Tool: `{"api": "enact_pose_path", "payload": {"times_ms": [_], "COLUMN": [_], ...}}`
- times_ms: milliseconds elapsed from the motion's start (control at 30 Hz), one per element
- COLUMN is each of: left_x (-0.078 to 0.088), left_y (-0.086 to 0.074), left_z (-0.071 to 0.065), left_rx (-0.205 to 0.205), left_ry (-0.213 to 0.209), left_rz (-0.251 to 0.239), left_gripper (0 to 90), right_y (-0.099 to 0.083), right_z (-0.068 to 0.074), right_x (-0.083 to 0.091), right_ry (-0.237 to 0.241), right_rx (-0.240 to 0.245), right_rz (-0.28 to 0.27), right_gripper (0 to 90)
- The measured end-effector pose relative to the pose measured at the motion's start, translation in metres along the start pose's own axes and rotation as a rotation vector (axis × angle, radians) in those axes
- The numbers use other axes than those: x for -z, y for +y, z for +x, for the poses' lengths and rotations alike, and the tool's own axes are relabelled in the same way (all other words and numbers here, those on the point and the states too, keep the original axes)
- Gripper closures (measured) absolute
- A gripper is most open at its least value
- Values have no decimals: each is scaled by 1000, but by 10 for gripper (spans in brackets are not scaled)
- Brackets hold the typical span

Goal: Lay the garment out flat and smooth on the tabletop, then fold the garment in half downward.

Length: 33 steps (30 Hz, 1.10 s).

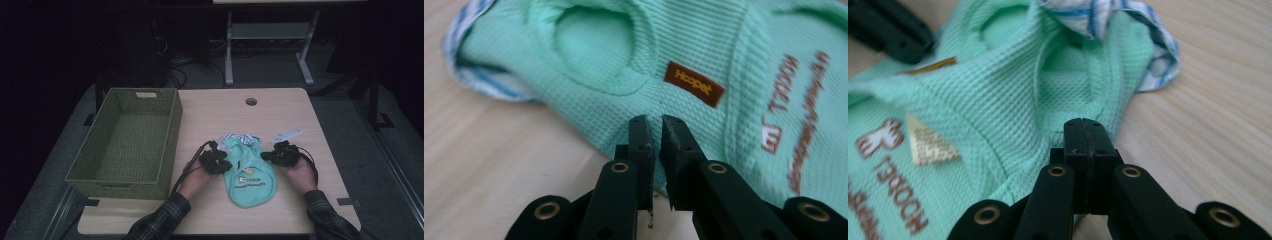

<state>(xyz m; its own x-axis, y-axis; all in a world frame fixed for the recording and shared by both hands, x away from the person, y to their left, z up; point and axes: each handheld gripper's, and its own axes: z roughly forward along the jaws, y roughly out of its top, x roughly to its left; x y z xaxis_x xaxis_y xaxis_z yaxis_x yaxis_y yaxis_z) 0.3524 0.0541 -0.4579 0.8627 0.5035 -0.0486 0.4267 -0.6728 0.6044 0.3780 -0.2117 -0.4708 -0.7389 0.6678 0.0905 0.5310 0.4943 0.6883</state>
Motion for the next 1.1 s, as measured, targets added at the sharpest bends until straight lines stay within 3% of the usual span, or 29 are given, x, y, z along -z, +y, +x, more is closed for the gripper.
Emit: {"api": "enact_pose_path", "payload": {"times_ms": [233,400,633,900,1100], "left_x": [0,-2,5,20,28], "left_y": [0,2,3,11,18], "left_z": [-25,-32,-21,1,17], "left_rx": [-49,-53,-21,25,51], "left_ry": [-56,-81,-81,-72,-50], "left_rz": [13,12,-2,-42,-56], "left_gripper": [825,819,796,791,720], "right_y": [0,0,-1,-1,1], "right_z": [-1,-1,-2,3,10], "right_x": [-1,0,2,16,28], "right_ry": [-3,-3,-2,1,10], "right_rx": [-3,-1,-6,-15,-8], "right_rz": [-7,-6,-9,-30,-54], "right_gripper": [897,897,895,889,879]}}
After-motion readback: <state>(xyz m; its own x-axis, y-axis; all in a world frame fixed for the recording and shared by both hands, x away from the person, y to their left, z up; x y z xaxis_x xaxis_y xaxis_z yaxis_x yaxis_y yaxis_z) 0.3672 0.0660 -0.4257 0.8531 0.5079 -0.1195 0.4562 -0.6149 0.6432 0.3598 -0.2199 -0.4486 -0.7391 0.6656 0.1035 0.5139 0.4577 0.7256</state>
